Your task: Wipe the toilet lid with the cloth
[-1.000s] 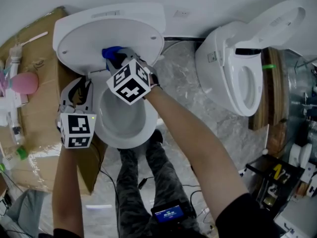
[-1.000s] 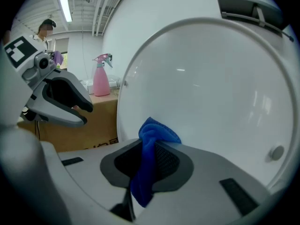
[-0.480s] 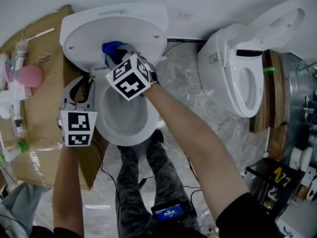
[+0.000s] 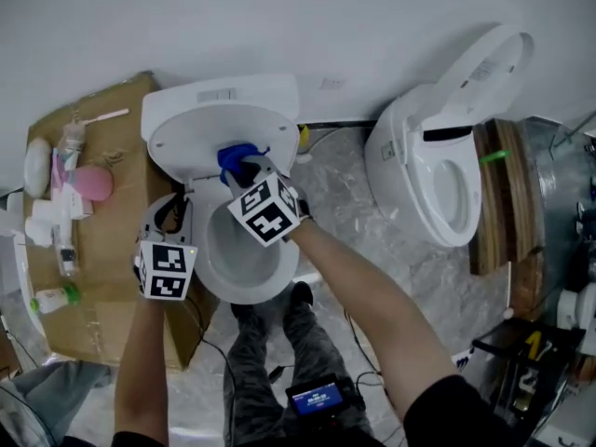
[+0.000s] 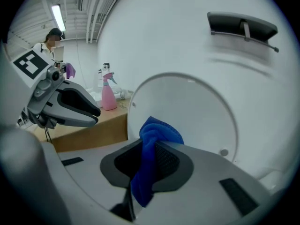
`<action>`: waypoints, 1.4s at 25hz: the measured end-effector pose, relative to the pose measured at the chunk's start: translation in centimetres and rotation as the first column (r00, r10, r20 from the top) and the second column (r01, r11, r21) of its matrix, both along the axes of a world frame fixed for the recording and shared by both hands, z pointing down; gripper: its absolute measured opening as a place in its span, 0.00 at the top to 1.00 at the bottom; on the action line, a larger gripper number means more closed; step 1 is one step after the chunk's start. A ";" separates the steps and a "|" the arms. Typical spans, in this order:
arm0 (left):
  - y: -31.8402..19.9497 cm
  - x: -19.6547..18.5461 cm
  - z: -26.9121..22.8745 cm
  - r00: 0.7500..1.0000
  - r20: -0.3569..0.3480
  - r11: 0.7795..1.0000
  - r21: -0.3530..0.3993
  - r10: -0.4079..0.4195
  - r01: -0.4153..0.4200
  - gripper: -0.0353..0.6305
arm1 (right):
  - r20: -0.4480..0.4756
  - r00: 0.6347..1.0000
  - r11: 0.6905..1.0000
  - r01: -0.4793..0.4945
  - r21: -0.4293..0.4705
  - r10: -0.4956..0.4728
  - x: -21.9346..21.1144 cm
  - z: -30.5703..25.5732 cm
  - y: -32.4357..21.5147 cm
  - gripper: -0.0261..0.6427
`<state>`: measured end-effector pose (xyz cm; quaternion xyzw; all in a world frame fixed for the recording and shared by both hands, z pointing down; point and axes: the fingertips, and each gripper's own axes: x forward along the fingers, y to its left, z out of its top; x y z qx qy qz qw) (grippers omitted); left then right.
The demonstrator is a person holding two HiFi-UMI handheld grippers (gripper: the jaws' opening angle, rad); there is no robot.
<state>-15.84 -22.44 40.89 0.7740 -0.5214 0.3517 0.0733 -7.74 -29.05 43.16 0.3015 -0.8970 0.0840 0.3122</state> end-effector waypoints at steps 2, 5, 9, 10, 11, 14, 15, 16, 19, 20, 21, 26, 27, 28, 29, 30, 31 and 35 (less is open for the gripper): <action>0.5 0.3 -1.8 1.000 -0.008 1.000 -0.010 -0.003 0.003 0.84 | -0.006 1.000 1.000 0.005 0.006 -0.005 0.7 -2.4 0.7 0.88; 1.1 0.6 -4.8 1.000 -0.028 1.000 -0.017 -0.009 0.008 0.85 | -0.019 1.000 1.000 -0.005 0.013 0.005 2.0 -5.8 1.6 0.88; 1.7 0.9 -9.0 0.999 -0.028 0.999 -0.024 -0.021 0.020 0.91 | -0.011 0.999 0.999 -0.040 0.015 0.040 4.3 -10.6 3.0 0.88; 2.2 1.0 -9.9 0.999 -0.024 0.999 -0.032 -0.022 0.022 0.92 | -0.003 0.999 0.999 -0.048 0.011 0.048 4.9 -11.7 3.7 0.88; 2.9 1.2 -10.6 0.999 -0.023 0.999 -0.042 -0.024 0.023 0.93 | 0.007 0.998 0.998 -0.055 0.008 0.055 5.4 -12.7 4.5 0.88; 5.1 2.0 -12.1 0.998 -0.044 0.997 -0.072 -0.039 0.035 0.93 | 0.049 0.996 0.997 -0.078 0.002 0.078 7.0 -15.2 6.7 0.88; 5.9 2.3 -12.3 0.997 -0.056 0.996 -0.079 -0.046 0.042 0.93 | 0.062 0.995 0.997 -0.081 0.001 0.081 7.4 -15.9 7.4 0.88; 6.8 2.6 -12.5 0.996 -0.066 0.995 -0.085 -0.053 0.047 0.93 | 0.071 0.995 0.997 -0.077 0.002 0.077 7.8 -16.4 8.1 0.88; 9.9 3.7 -12.9 0.993 -0.097 0.993 -0.099 -0.072 0.062 0.93 | 0.097 0.994 0.999 -0.054 0.001 0.053 8.5 -17.6 10.4 0.88; 10.9 4.2 -13.1 0.990 -0.114 0.992 -0.104 -0.083 0.071 0.93 | 0.109 0.993 0.999 -0.048 -0.003 0.048 8.8 -18.1 10.9 0.88; 11.9 4.7 -13.2 0.987 -0.130 0.991 -0.110 -0.095 0.081 0.93 | 0.121 0.992 0.999 -0.042 -0.009 0.042 9.2 -18.4 11.4 0.88; 15.9 6.8 -13.4 0.978 -0.181 0.990 -0.118 -0.099 0.078 0.93 | 0.138 0.990 1.000 -0.021 0.000 0.020 10.4 -19.1 13.5 0.88; 16.5 7.1 -13.6 0.977 -0.191 0.991 -0.113 -0.091 0.070 0.93 | 0.136 0.990 1.000 -0.023 0.007 0.021 10.7 -19.2 14.0 0.88; 17.3 7.2 -13.7 0.976 -0.200 0.992 -0.108 -0.083 0.062 0.93 | 0.133 0.991 1.000 -0.023 0.012 0.021 10.9 -19.3 14.9 0.88; 18.1 7.4 -13.9 0.975 -0.209 0.993 -0.103 -0.075 0.055 0.93 | 0.128 0.992 1.000 -0.021 0.017 0.019 11.2 -19.3 16.0 0.88; 19.0 7.5 -14.1 0.974 -0.217 0.994 -0.098 -0.067 0.047 0.93 | 0.119 0.993 1.000 -0.019 0.020 0.016 11.6 -19.2 17.2 0.88; 19.9 7.7 -14.3 0.973 -0.225 0.995 -0.093 -0.058 0.038 0.93 | 0.109 0.994 1.000 -0.018 0.020 0.016 12.0 -19.1 18.4 0.88; 23.7 7.8 -14.9 0.973 -0.230 0.998 -0.066 -0.003 -0.013 0.93 | 0.080 0.996 0.998 -0.052 0.019 0.050 13.6 -18.8 22.7 0.88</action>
